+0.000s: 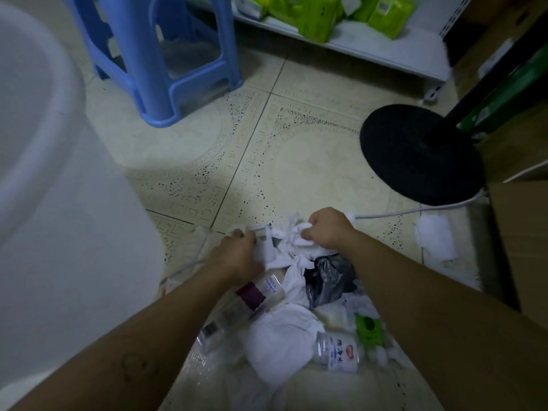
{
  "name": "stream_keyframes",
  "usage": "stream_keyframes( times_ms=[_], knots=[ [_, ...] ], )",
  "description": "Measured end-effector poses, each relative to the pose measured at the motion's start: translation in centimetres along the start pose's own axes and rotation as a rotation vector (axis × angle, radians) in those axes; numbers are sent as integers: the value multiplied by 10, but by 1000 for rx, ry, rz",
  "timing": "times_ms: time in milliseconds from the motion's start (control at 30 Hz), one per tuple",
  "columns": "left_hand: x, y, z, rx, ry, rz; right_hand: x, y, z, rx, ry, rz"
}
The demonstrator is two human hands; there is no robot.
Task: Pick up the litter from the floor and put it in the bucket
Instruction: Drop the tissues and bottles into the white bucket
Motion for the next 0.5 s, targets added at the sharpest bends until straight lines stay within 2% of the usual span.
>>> stream_keyframes(
  times_ms=[133, 300, 500],
  knots=[
    [-5, -7, -4, -6, 3, 97, -6, -4, 13, 131, -80, -68],
    [-11, 20, 4, -40, -14, 255, -27, 25, -9, 340, 12, -80],
    [-20, 74, 31, -4, -126, 501, -36, 43, -35, 414, 60, -109]
  ],
)
Point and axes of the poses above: each hand's wrist, its own x-axis towards the middle knuckle, its own y-axis out of the back of the hand, z = x × y, the point moved 8 cm from there along x, towards the middle knuckle, and after that the axes turned 15 degrees about -y, right-handed, at the moved point
